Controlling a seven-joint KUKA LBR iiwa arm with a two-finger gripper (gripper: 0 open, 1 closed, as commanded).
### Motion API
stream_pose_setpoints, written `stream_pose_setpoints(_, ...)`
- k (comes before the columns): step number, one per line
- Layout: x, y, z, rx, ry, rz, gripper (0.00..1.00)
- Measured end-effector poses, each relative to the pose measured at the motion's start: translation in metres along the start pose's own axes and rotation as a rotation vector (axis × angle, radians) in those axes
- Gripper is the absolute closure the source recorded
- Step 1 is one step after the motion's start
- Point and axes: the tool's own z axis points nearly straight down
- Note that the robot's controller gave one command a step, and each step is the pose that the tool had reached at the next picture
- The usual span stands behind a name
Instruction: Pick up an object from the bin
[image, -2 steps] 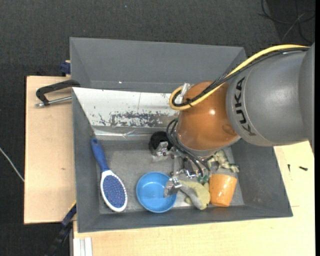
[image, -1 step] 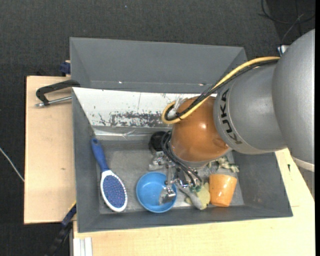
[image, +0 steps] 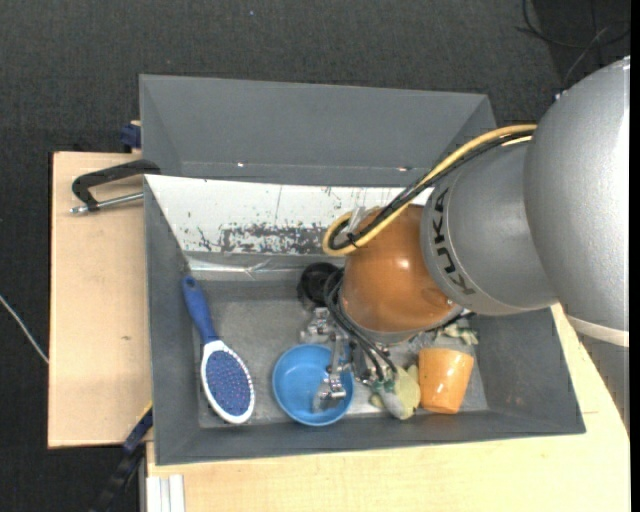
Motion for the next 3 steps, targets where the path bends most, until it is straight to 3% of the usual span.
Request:
stream_pose_setpoints(1, -0.001, 0.001, -0.001, 0.002, 0.000, -0.001, 0.00)
stream_pose_setpoints(2, -0.012, 0.001, -0.008, -0.001, -0.039, 0.004, 1.00)
stream_pose_setpoints(3, -0.016, 0.002, -0.081, 0.002, -0.012, 0.004, 1.00)
